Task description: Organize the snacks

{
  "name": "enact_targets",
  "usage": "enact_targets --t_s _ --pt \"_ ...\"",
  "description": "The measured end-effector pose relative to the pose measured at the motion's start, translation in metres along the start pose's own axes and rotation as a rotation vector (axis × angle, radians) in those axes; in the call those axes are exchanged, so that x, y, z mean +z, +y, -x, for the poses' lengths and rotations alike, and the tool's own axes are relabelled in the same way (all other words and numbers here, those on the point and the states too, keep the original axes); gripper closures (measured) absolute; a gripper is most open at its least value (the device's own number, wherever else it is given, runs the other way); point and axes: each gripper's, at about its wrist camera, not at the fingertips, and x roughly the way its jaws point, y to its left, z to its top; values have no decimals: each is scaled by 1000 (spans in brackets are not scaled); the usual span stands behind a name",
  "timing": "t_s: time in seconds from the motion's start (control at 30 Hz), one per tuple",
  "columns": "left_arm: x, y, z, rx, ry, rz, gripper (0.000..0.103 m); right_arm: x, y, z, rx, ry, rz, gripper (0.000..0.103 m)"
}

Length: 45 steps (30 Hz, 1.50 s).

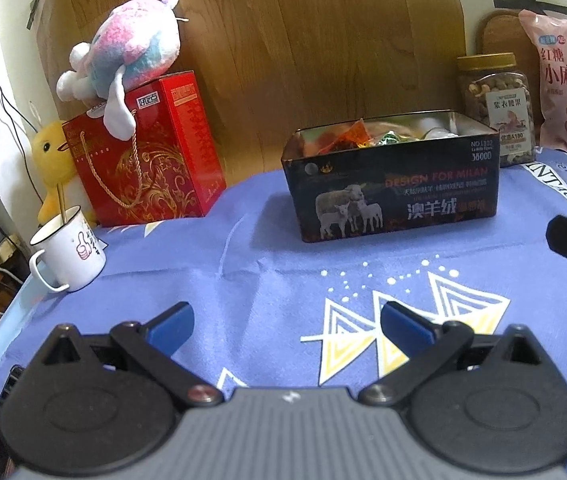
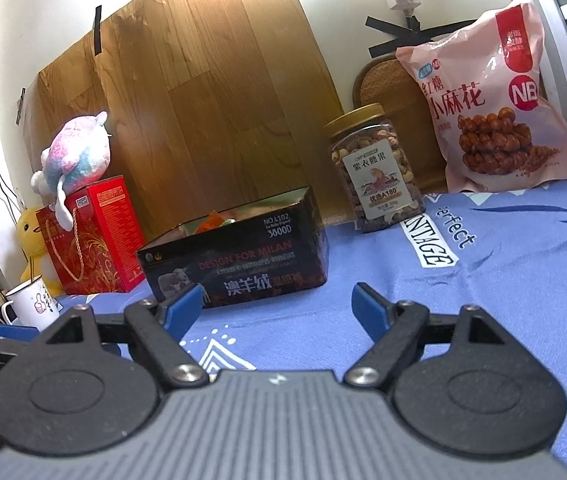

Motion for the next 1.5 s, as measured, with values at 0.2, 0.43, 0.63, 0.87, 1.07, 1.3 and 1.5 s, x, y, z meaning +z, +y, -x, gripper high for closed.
enact_targets --t_s 0.2,0.43,0.63,0.87,1.07,1.3,1.5 --pt "-1 0 -5 -26 33 3 0 0 1 -4 1 26 2 18" --pt "0 -2 -7 -38 39 -2 0 -1 2 -4 0 36 0 18" --pt "0 -1 -8 -39 38 0 0 -1 2 -4 -1 36 0 18" --pt "2 0 -6 -34 29 -1 0 -1 2 -4 0 36 0 18" --pt "3 2 -2 -18 5 -2 0 -1 2 -4 -1 36 -1 18" --pt "5 1 -1 12 -13 -16 0 -1 2 -4 -2 35 -1 18" --pt "4 2 -3 18 -9 -17 0 -1 3 -4 -1 32 -3 18"
